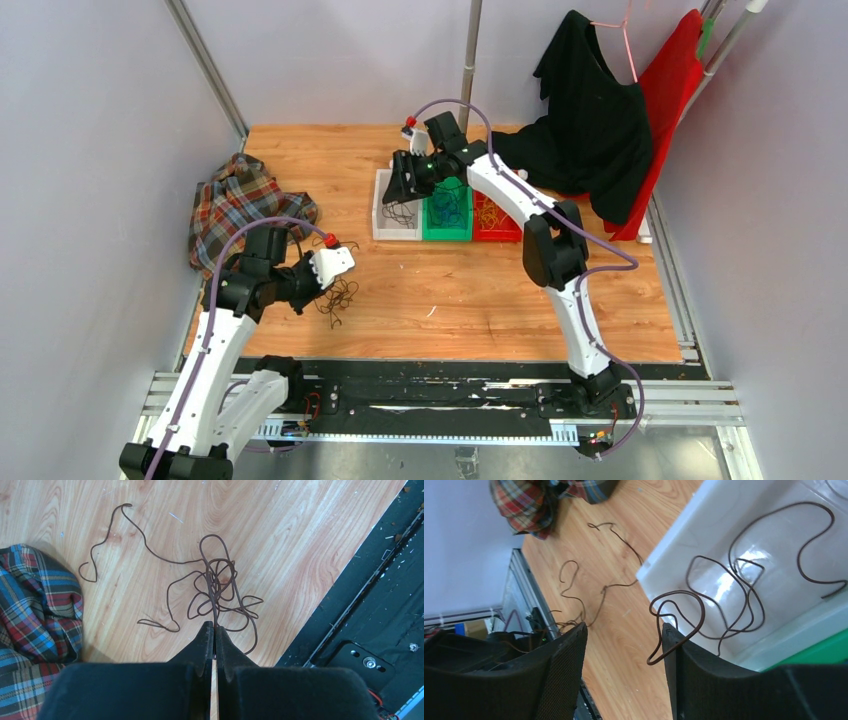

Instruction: Untangle the cables

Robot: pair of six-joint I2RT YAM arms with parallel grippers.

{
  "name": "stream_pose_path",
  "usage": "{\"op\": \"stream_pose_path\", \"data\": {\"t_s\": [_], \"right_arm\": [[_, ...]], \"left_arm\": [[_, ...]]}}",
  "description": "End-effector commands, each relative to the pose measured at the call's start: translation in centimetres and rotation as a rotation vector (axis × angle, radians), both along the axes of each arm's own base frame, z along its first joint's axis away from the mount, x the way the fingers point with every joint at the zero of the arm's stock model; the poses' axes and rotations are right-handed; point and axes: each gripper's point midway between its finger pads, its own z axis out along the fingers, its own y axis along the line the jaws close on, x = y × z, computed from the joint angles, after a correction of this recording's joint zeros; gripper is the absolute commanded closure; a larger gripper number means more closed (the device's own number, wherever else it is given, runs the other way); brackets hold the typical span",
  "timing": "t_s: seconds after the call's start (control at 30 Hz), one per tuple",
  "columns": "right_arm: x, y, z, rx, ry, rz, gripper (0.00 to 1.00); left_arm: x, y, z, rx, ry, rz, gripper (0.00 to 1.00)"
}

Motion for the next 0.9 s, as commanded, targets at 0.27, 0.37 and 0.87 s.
{"op": "stream_pose_path", "data": {"t_s": [0.27,0.37,0.87], "right_arm": [[3.1,1.3,-0.6,0.112,0.133,-0.081,0.32],[3.2,1.6,-1.7,0.122,0.193,-0.107,0.31],[2.5,0.9,4.2,0.290,0.221,-0.155,0.30]], "left_arm": [[0.2,-0.6,1.6,-0.044,-0.040,-0.011,0.99],[0.3,-0.7,1.6,-0.045,-0.038,-0.012,0.99],[0.1,-0.9,1.6,-0.057,-0.038,-0.025,0.99]]}}
